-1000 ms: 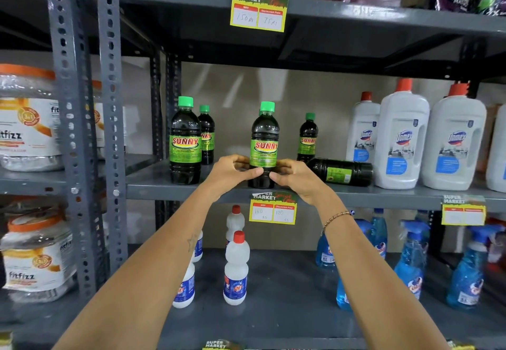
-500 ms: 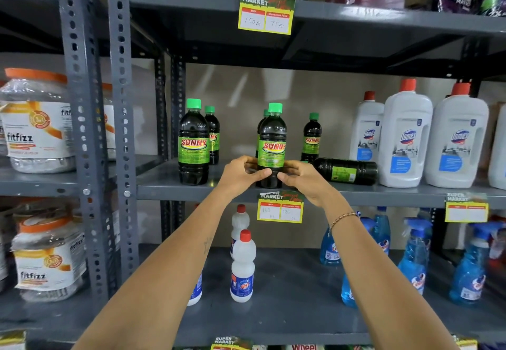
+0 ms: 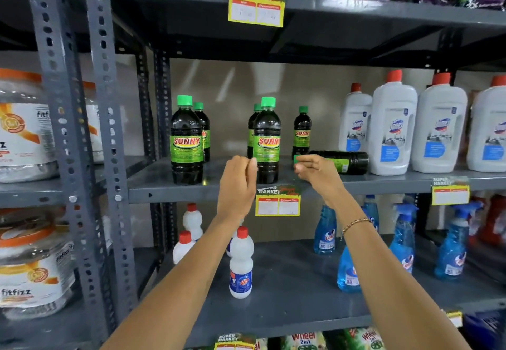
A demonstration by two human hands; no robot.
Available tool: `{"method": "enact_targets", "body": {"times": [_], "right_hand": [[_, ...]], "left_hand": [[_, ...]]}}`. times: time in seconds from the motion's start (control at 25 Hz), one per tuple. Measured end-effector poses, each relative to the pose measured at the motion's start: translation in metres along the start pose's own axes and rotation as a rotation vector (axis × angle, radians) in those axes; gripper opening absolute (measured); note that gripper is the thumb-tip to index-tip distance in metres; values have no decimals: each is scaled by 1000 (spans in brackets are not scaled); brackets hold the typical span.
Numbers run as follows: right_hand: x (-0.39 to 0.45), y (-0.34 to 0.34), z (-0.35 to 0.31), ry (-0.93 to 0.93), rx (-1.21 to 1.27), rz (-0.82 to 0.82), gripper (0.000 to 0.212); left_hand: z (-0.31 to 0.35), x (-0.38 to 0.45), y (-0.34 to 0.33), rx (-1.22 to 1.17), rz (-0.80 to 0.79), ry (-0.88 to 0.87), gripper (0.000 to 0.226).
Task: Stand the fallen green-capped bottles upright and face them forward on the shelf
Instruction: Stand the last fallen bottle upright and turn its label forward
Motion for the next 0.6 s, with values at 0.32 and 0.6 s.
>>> {"method": "enact_targets", "body": {"times": [0.32, 0.6], "right_hand": [[41, 81, -26, 152, -421, 137, 28], [79, 95, 5, 31, -1032, -375, 61]], "left_hand": [[72, -19, -118, 364, -139, -387, 35], [59, -32, -157, 764, -115, -268, 41]]}}
Point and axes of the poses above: each hand's wrist, its own x-axis towards the middle knuckle, its own y-axis out of the back of the hand, z = x × y, the point moved 6 cm from there along x, towards the middle knuckle, and after that the axes turned 6 degrees about x, right-handed, at the moved point
